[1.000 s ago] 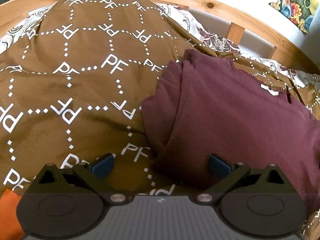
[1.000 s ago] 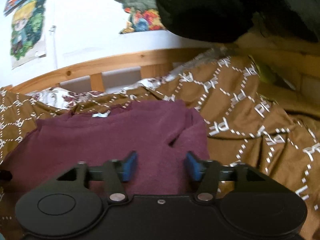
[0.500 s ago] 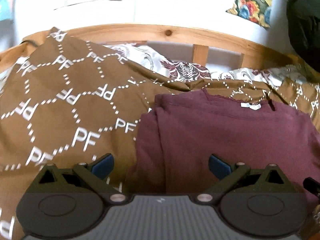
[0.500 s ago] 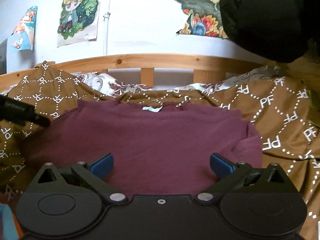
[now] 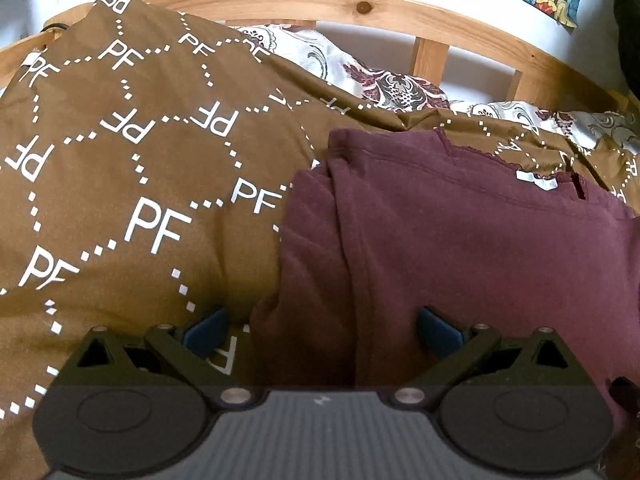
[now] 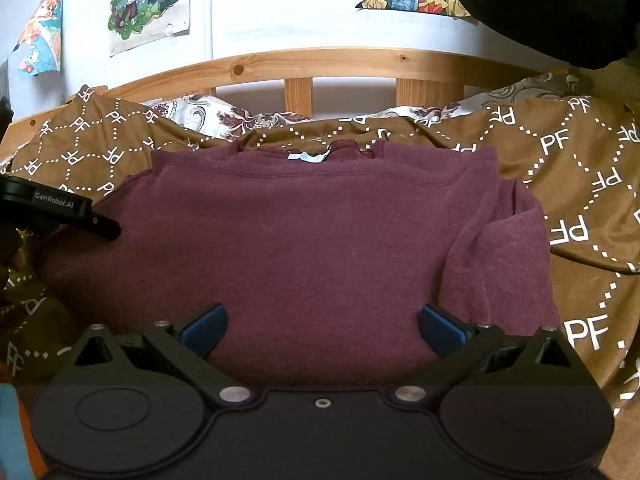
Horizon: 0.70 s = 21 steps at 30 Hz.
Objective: Fold small clothes
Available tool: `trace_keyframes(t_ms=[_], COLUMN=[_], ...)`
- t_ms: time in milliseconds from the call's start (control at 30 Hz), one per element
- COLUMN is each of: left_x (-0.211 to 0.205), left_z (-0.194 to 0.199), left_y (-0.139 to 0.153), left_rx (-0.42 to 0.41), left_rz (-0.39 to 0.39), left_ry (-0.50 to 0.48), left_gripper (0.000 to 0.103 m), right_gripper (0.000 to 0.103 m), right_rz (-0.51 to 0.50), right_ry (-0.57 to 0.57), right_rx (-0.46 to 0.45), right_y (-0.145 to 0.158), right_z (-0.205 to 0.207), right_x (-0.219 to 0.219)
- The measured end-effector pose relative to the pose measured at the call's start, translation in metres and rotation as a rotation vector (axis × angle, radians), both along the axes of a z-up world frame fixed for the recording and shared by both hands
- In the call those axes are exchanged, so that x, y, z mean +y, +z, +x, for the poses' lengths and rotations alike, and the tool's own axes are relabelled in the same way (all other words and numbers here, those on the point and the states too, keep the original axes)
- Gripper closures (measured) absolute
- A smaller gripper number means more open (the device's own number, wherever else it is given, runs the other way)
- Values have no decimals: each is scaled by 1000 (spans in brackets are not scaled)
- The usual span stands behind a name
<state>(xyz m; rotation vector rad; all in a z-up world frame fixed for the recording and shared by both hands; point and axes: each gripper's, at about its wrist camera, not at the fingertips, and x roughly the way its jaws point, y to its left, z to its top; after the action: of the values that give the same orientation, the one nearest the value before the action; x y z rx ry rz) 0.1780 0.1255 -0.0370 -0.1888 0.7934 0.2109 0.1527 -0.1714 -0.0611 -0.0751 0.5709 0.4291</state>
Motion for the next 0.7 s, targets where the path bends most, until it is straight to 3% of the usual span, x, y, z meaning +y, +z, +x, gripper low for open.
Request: trace_keyframes(t_ms=[700], left_x=[-1], left_z=[4], left_y=[-3], left_rx=[19], left_rz=[3], left_ry=[6], left_gripper=[1], right_gripper=[0], right_rz=[9], right_ry=[3], right_rx=[10], right_y=[0], right_z=[3], right_x=[-2])
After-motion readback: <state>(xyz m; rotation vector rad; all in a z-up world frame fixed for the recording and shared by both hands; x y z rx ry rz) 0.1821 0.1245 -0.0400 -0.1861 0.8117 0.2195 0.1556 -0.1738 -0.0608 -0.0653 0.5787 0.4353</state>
